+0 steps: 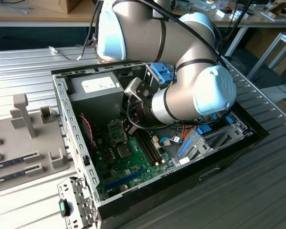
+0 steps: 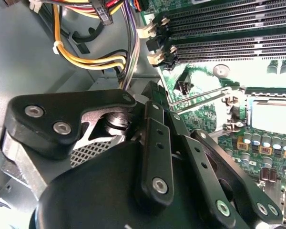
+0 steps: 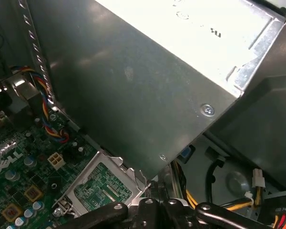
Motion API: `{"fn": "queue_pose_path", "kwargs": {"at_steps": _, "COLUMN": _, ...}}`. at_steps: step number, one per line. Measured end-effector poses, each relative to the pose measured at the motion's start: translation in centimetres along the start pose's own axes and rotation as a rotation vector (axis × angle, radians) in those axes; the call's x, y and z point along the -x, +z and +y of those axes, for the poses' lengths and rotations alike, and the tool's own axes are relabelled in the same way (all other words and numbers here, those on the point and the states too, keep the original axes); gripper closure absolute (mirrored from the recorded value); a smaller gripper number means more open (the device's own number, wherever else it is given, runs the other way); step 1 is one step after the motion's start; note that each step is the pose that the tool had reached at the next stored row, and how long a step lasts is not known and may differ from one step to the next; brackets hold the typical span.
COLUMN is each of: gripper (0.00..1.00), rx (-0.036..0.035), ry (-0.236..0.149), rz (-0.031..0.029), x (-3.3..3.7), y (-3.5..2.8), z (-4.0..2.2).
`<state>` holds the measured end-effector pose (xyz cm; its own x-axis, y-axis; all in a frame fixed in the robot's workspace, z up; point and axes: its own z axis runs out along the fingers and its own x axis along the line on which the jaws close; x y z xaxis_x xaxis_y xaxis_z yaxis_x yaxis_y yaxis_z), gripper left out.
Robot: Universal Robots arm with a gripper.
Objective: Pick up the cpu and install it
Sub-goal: 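Close the cpu cover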
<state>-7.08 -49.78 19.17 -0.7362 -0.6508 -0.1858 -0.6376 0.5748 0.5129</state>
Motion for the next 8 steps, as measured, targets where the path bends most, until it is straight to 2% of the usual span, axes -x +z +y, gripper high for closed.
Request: {"fn": "queue_pose_path", "kwargs": {"at_steps": 8, "gripper": 0.89, "rx": 0.0052, "ry": -0.002, "rz": -0.0051, "x": -0.05, "y": -0.82, "z": 0.28}}
